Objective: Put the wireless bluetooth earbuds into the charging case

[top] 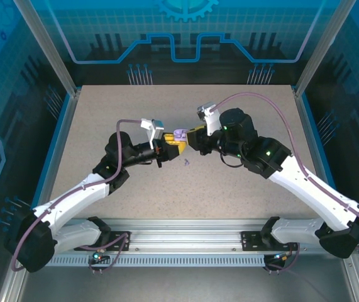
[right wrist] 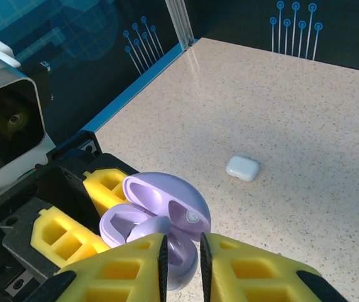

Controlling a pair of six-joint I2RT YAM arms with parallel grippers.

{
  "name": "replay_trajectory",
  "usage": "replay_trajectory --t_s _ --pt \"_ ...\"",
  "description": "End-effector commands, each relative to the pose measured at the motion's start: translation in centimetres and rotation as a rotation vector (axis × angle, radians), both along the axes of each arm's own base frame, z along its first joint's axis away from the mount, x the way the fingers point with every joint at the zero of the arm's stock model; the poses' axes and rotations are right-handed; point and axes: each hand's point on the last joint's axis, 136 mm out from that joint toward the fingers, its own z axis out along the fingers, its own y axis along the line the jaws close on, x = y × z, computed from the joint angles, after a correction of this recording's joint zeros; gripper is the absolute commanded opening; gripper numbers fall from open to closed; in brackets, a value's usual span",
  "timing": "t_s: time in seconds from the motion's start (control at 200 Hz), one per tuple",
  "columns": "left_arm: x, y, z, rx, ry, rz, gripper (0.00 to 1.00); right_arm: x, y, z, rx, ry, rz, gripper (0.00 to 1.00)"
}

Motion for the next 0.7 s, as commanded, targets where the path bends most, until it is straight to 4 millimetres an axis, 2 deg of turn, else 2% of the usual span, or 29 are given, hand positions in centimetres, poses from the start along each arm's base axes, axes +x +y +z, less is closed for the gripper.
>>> replay_trajectory --t_s 0.0,0.255,0.48,0.695 --pt "-1.3 -0.4 1.6 -0.006 -0.072 -0.064 0.14 -0.2 0.3 1.0 0.003 -0.01 0.038 0.24" --pt "-2.2 -0.7 2.0 -0.009 -0.089 -0.115 0.13 -0.8 1.2 0.7 -0.018 0.01 0.108 0.27" --pt "-3.0 -1.0 2.4 -0.021 -0.09 -0.168 0.13 -0.8 1.0 0.0 -0.074 0.019 0.115 0.33" --pt "-2.9 -1.1 2.4 -0.022 -0.08 -0.172 0.14 -1.1 1.4 -0.8 -0.151 0.026 0.137 0.37"
